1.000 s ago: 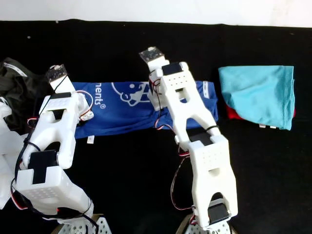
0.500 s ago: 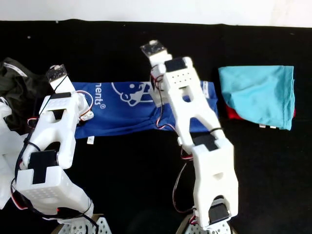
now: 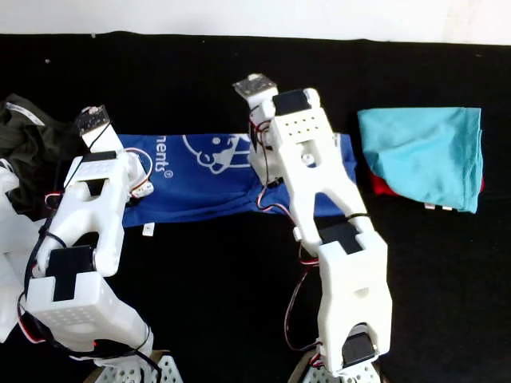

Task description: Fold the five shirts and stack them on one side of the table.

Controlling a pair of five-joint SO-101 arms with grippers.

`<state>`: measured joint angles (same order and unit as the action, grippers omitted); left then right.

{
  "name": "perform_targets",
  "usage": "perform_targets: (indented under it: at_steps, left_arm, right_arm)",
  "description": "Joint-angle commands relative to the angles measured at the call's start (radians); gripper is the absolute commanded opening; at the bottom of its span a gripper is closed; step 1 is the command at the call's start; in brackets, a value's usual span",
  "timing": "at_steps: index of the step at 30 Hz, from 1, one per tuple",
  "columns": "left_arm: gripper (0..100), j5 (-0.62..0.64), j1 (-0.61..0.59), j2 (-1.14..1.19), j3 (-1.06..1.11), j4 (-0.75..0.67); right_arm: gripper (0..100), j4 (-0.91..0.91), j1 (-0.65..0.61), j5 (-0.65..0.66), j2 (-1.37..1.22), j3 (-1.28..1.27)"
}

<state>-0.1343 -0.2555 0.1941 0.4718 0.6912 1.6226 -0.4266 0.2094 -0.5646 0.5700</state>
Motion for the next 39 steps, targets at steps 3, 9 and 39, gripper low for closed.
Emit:
perform_targets:
  at_steps: [3, 9, 39]
  left_arm:
    - [1, 0.0, 0.01, 0.005, -0.022, -0.003]
    - [1, 0.0, 0.01, 0.005, -0.022, -0.003]
    - [1, 0.0, 0.01, 0.005, -0.022, -0.003]
  right_arm:
    - [0.5, -0.101, 0.01, 0.009, -0.074, 0.025]
    - [0.5, -0.242, 0.008, 0.008, -0.202, 0.027]
    - [0.5, -0.01, 0.225, 0.009, -0.136, 0.318]
